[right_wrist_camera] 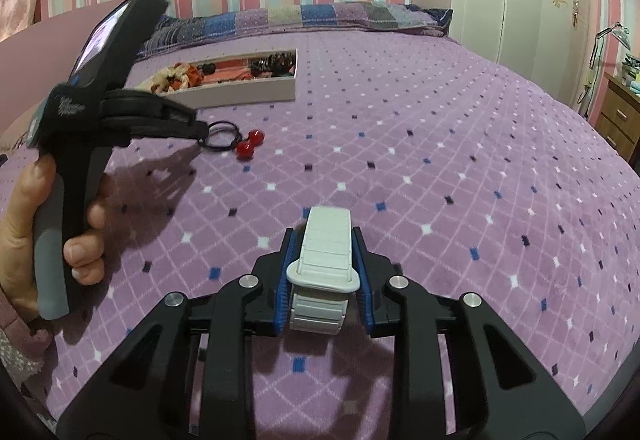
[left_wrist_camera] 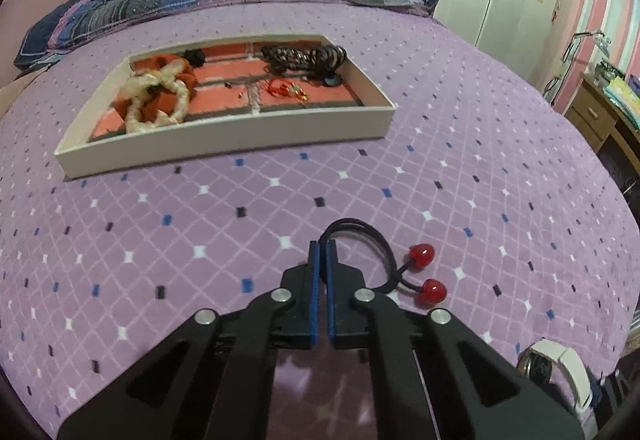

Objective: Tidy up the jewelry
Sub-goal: 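Carry the watch and hair tie in both grippers over the tray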

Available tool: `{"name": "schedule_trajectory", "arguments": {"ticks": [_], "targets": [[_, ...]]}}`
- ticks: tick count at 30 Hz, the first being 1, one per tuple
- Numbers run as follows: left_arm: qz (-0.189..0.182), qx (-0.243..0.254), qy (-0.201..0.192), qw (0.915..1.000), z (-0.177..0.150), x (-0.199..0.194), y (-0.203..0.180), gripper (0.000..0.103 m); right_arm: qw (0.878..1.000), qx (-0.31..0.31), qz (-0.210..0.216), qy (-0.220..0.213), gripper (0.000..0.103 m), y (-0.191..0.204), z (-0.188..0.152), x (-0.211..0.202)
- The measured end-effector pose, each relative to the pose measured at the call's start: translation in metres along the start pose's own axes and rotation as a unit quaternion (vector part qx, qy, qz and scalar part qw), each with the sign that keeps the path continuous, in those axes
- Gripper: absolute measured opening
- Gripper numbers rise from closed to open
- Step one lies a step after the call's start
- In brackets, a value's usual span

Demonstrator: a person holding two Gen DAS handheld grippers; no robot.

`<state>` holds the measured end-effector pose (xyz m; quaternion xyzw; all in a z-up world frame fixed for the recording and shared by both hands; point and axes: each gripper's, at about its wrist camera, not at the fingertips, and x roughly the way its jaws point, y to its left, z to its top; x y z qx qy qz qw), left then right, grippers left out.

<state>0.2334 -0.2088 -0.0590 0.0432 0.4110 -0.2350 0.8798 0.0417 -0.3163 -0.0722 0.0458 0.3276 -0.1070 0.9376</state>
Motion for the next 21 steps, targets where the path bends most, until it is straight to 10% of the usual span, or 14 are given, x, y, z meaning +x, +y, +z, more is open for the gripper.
{"name": "schedule_trajectory", "arguments": {"ticks": [21], "targets": [[0.011,-0.037,-0.083,0.9958,0.059,-0.082,0.094,0.003,0.998,-0.018,0.032,-0.052,0.027,0.029,0.112,0.030]]}}
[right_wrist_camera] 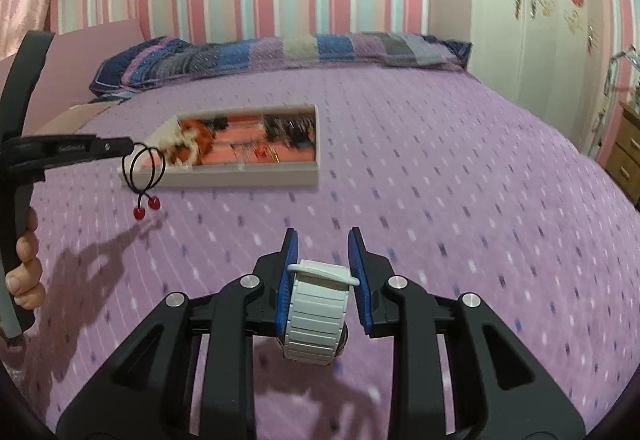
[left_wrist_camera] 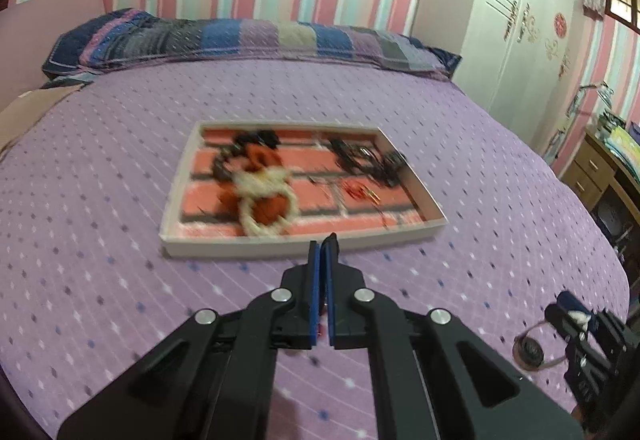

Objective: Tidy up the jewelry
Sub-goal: 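Carry the watch and hair tie in both grippers over the tray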

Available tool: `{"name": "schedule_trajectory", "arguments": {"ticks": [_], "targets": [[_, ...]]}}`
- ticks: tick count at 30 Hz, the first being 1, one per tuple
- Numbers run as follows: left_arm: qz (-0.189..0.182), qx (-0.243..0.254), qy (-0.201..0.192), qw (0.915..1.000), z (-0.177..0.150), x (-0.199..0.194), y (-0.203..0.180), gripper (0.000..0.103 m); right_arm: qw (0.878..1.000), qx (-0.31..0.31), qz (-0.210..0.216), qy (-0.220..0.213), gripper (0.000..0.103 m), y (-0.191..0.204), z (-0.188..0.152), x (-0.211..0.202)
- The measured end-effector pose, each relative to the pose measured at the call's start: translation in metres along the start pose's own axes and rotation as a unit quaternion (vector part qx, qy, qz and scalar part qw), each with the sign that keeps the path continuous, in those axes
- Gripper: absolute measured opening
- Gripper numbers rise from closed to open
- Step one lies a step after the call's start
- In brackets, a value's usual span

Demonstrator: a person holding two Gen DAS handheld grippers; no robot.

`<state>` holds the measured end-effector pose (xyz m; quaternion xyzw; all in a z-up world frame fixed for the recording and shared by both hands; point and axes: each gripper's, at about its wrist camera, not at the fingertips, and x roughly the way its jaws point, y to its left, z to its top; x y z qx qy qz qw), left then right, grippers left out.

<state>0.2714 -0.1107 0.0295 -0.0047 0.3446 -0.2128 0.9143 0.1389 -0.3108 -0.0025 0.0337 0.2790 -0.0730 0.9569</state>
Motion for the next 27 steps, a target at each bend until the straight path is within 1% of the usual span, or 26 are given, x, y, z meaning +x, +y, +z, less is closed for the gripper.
{"name": "schedule_trajectory", "arguments": {"ticks": [3,4,7,10,12,16,20,22,27], "targets": [[0.018,0.002,-0.012,0.9998,0.021,0.001,0.020,0.003,1.000,0.000,0.013,-0.010,0.027,0.008,0.027,0.017],[0.025,0.002,-0.014,0.9996,0.026,0.003,0.025,0.003,1.000,-0.001,0.017,-0.015,0.027,0.012,0.041,0.026],[0.037,0.002,-0.014,0.9992,0.043,0.019,0.043,0.003,0.999,-0.010,0.022,-0.024,0.027,0.024,0.073,0.051],[0.058,0.006,-0.006,0.9983,0.057,0.042,0.059,0.003,0.999,-0.024,0.024,-0.020,0.027,0.039,0.101,0.084],[0.063,0.003,0.001,0.9980,0.063,0.056,0.069,0.003,0.999,-0.031,0.024,-0.011,0.026,0.046,0.114,0.112],[0.070,-0.009,0.029,0.9971,0.064,0.090,0.089,0.003,0.999,-0.037,0.028,0.013,0.027,0.055,0.122,0.160],[0.103,0.000,0.051,0.9933,0.055,0.116,0.100,0.003,0.998,-0.021,0.030,0.050,0.026,0.054,0.117,0.203],[0.114,0.001,0.058,0.9918,0.051,0.123,0.104,0.003,0.998,-0.026,0.024,0.058,0.027,0.054,0.113,0.213],[0.118,0.010,0.067,0.9908,0.042,0.128,0.107,0.005,0.996,-0.016,0.025,0.079,0.027,0.048,0.102,0.225]]}}
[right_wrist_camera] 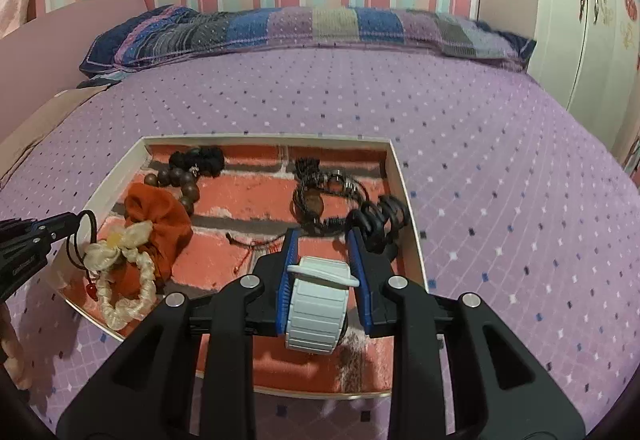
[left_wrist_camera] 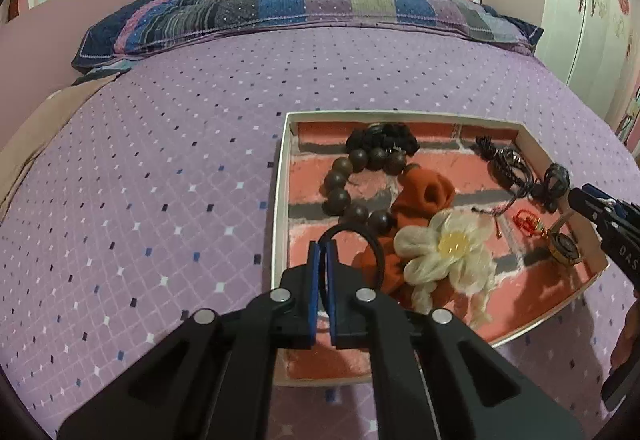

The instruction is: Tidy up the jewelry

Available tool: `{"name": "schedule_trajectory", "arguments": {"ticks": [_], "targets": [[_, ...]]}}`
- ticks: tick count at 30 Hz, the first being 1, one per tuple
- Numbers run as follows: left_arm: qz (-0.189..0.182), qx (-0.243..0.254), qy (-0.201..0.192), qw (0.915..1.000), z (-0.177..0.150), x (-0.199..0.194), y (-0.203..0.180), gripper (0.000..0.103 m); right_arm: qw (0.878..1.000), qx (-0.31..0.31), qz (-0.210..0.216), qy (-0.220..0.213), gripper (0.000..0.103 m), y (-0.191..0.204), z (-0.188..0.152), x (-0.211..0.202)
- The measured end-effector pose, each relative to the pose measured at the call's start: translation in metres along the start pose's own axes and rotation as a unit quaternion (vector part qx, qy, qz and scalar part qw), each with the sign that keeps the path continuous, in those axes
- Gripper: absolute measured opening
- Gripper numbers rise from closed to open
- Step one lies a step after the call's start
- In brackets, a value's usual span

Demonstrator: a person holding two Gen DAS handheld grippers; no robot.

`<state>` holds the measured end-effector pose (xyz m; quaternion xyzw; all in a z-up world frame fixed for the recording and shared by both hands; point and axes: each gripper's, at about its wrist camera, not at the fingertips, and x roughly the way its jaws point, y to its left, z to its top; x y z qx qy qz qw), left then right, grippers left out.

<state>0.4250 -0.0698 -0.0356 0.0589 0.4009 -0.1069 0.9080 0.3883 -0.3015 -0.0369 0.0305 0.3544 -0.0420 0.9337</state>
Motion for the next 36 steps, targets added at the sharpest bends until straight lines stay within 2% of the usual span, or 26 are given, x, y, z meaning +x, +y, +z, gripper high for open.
{"name": "schedule_trajectory", "arguments": {"ticks": [5,6,7,8,9,10,12,16,20,24,26,31,36], "targets": [[-0.001,-0.003,0.015,0.9999,-0.009,-0.001,0.003,0.007,1.000,-0.004,0.001,0.015,0.028,0.000,-0.012,0.003],[-0.002,-0.006,0.016,0.9998,-0.011,-0.004,0.006,0.010,1.000,-0.001,0.003,0.016,0.034,-0.001,-0.014,0.001],[-0.001,-0.008,0.016,0.9998,-0.012,-0.006,0.007,0.030,1.000,0.001,0.003,0.014,0.046,-0.002,-0.015,0.000],[0.006,-0.009,0.010,0.9999,-0.014,-0.011,0.008,0.065,1.000,0.001,-0.001,0.009,0.052,-0.003,-0.016,-0.004],[0.015,-0.010,-0.004,0.9998,-0.015,-0.019,0.010,0.076,1.000,0.001,-0.008,-0.002,0.062,-0.004,-0.017,-0.011],[0.016,-0.008,-0.020,0.9996,-0.017,-0.027,0.010,0.079,1.000,0.001,-0.007,-0.010,0.068,-0.004,-0.017,-0.015],[0.007,-0.004,-0.022,0.9997,-0.019,-0.035,0.010,0.079,1.000,0.004,-0.002,-0.023,0.075,-0.007,-0.020,-0.029],[-0.007,-0.016,-0.034,0.9993,-0.027,-0.061,0.014,0.079,0.999,0.019,-0.010,-0.043,0.098,-0.013,-0.031,-0.060],[0.000,-0.022,-0.058,0.9981,-0.049,-0.100,0.017,0.092,0.999,0.009,-0.021,-0.048,0.099,-0.009,-0.056,-0.094],[0.004,-0.019,-0.066,0.9976,-0.075,-0.135,0.012,0.095,0.999,0.012,-0.037,-0.035,0.099,-0.002,-0.082,-0.123],[-0.007,-0.022,-0.070,0.9973,-0.093,-0.157,0.010,0.096,0.998,0.014,-0.048,-0.028,0.099,0.004,-0.095,-0.143],[0.013,-0.029,-0.080,0.9963,-0.133,-0.204,0.007,0.099,0.998,0.018,-0.052,-0.032,0.099,0.012,-0.122,-0.193],[0.004,-0.038,-0.084,0.9957,-0.170,-0.240,0.002,0.099,0.998,0.009,-0.048,-0.036,0.099,0.022,-0.153,-0.235]]}}
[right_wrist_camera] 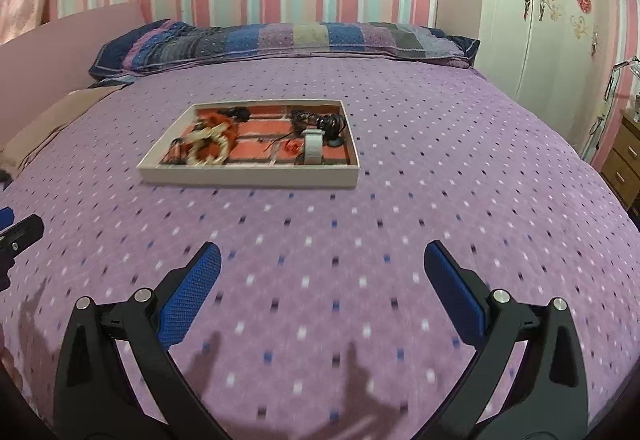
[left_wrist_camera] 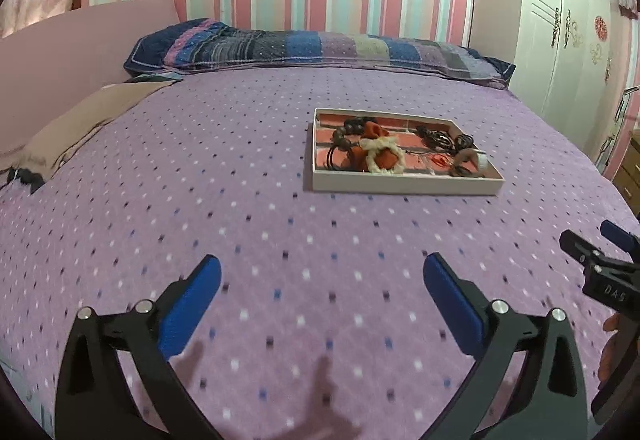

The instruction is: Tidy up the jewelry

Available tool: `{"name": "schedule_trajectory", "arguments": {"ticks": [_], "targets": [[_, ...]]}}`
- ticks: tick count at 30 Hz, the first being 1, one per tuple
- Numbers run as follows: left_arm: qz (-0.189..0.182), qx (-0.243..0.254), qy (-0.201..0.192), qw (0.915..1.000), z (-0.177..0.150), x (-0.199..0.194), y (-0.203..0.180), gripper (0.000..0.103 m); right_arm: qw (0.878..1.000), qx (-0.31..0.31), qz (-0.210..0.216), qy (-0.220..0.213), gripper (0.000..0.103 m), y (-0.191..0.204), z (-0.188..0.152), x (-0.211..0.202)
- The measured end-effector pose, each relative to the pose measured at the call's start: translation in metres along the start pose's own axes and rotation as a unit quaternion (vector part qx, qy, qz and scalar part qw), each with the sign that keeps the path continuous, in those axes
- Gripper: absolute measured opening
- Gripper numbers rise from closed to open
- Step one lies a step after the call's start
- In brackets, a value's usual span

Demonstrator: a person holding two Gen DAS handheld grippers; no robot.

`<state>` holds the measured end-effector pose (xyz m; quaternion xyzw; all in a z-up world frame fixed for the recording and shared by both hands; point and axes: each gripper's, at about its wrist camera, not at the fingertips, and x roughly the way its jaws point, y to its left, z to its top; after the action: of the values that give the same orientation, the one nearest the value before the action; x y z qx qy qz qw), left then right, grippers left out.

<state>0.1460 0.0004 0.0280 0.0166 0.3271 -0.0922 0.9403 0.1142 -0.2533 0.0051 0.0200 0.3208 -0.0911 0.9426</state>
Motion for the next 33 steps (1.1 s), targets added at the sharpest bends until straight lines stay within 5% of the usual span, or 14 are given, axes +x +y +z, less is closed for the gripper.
{"name": "schedule_trajectory", "arguments": {"ticks": [12,33], "targets": [[0.005,-0.005,-0.028,0.9996,-0.017,-0.052,-0.008,0.099,1.000,0.001,-0.004,-0.012,0.099,0.009,-0.025,-0.053],[0.023,0.007,-0.035,0.9991,-0.021,-0.056,-0.012,0.099,1.000,0.008,-0.017,-0.023,0.099,0.008,-0.024,-0.064]]}}
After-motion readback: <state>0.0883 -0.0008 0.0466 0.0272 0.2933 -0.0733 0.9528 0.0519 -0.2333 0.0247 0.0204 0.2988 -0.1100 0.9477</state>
